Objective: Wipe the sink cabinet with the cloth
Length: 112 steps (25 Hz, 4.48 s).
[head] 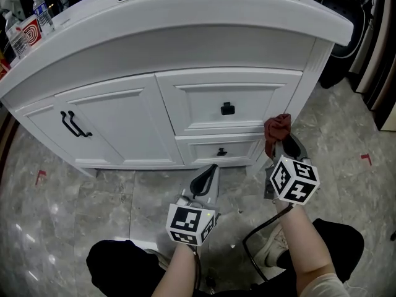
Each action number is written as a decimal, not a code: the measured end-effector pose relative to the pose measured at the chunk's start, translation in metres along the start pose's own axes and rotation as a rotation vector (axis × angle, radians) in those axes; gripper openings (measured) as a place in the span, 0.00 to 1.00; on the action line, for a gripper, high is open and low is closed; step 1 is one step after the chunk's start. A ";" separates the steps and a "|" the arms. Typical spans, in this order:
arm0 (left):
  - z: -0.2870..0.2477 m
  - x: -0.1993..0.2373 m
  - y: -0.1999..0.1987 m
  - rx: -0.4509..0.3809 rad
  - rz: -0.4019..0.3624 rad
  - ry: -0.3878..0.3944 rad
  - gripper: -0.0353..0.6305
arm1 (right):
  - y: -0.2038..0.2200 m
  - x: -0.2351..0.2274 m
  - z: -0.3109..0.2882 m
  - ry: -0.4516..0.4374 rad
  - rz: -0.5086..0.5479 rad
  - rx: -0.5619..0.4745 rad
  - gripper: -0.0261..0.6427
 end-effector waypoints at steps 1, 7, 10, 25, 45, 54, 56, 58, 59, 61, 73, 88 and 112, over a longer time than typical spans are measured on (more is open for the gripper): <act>0.000 0.001 0.002 0.003 0.000 -0.006 0.05 | 0.002 0.002 0.001 -0.005 -0.003 -0.001 0.17; 0.008 0.021 0.015 0.036 0.007 -0.069 0.05 | 0.025 0.053 -0.003 -0.144 0.009 -0.007 0.18; 0.016 0.038 0.019 0.047 0.015 -0.111 0.05 | 0.043 0.089 -0.015 -0.236 0.029 0.015 0.18; 0.052 0.108 0.028 0.022 0.075 -0.298 0.05 | 0.101 0.206 -0.073 -0.483 0.007 0.085 0.18; 0.013 0.064 0.042 0.065 0.060 -0.173 0.05 | 0.102 0.110 -0.061 -0.375 0.085 0.134 0.19; -0.006 0.041 0.044 0.072 0.056 -0.122 0.05 | 0.088 0.055 -0.043 -0.247 0.042 0.109 0.18; -0.009 0.036 0.046 0.076 0.058 -0.112 0.05 | 0.086 0.041 -0.038 -0.213 0.032 0.107 0.18; -0.012 0.031 0.048 0.081 0.060 -0.101 0.05 | 0.083 0.027 -0.034 -0.176 0.017 0.100 0.18; -0.014 0.028 0.049 0.083 0.061 -0.095 0.05 | 0.081 0.020 -0.032 -0.157 0.009 0.094 0.18; -0.016 0.022 0.050 0.086 0.061 -0.085 0.05 | 0.078 0.007 -0.027 -0.126 -0.005 0.082 0.18; 0.000 0.026 0.062 0.107 0.066 -0.110 0.05 | 0.102 0.035 -0.013 -0.179 -0.021 0.092 0.17; 0.054 0.116 0.079 0.127 0.112 -0.309 0.05 | 0.173 0.205 -0.080 -0.480 -0.070 0.220 0.17; 0.029 0.095 0.085 0.136 0.110 -0.223 0.05 | 0.177 0.122 -0.075 -0.268 -0.329 0.211 0.17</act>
Point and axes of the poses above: the fingertips, and each gripper's own axes: z backward along the fingers, x to its left, y out of its underside, the point moved 9 cm from there along z, backward along the fingers, and after that the axes turned 6 degrees about -y, right-handed, at the moved point
